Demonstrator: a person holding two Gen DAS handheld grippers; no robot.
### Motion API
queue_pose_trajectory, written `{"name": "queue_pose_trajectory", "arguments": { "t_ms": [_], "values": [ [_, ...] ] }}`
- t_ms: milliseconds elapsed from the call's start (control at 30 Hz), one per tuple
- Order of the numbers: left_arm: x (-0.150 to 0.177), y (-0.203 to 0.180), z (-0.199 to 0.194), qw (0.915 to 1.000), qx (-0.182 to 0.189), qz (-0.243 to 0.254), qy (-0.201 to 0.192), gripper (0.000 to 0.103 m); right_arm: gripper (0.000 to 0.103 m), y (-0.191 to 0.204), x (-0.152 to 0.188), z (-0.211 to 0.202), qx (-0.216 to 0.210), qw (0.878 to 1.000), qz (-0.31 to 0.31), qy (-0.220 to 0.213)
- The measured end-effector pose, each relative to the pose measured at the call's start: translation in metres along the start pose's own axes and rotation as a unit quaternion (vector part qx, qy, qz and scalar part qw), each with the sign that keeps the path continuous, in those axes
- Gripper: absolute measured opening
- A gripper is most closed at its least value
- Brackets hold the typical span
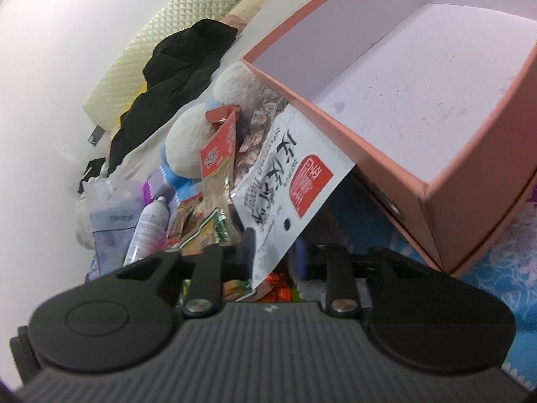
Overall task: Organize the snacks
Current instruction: 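Grasp the red foil candy with the left gripper while the right gripper reaches toward the dried shrimp pack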
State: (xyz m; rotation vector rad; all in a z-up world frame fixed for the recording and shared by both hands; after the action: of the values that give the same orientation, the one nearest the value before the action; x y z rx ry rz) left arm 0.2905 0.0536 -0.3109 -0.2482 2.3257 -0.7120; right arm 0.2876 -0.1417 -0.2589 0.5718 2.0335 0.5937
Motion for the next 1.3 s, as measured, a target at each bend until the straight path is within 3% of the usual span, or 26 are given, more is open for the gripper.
{"name": "queue_pose_trajectory", "arguments": {
  "t_ms": [33, 200, 733, 1300],
  "values": [
    [0.0, -0.001, 0.0, 1.0, 0.0, 0.001, 0.0, 0.011, 0.013, 0.0, -0.001, 0.001, 0.0, 1.0, -0.001, -0.001],
    [0.001, -0.003, -0.008, 1.0, 0.001, -0.006, -0.007, 0.007, 0.003, -0.001, -0.001, -0.003, -0.007, 1.0, -0.007, 0.007],
    [0.03, -0.009, -0.076, 0.9986, -0.032, -0.032, -0.027, 0.004, 0.003, 0.004, 0.01, -0.061, -0.032, 0.998, -0.046, 0.025],
    [0.108, -0.024, -0.154, 0.9938, -0.076, -0.073, -0.034, 0.004, 0.003, -0.038, 0.033, -0.134, -0.024, 0.99, -0.066, 0.122]
  ]
}}
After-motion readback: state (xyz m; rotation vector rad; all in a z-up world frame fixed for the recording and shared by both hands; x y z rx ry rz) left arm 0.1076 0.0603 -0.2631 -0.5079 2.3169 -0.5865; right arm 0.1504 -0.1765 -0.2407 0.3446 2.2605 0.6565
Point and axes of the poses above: each gripper's, at about its wrist camera, not at the fingertips, and z roughly the way its jaws point, y to its left, x to its underside, the point moved 5 cm from there along z, roughly the way its jaws point, and after that the axes turned 9 degrees about -y, right-handed, at the moved point
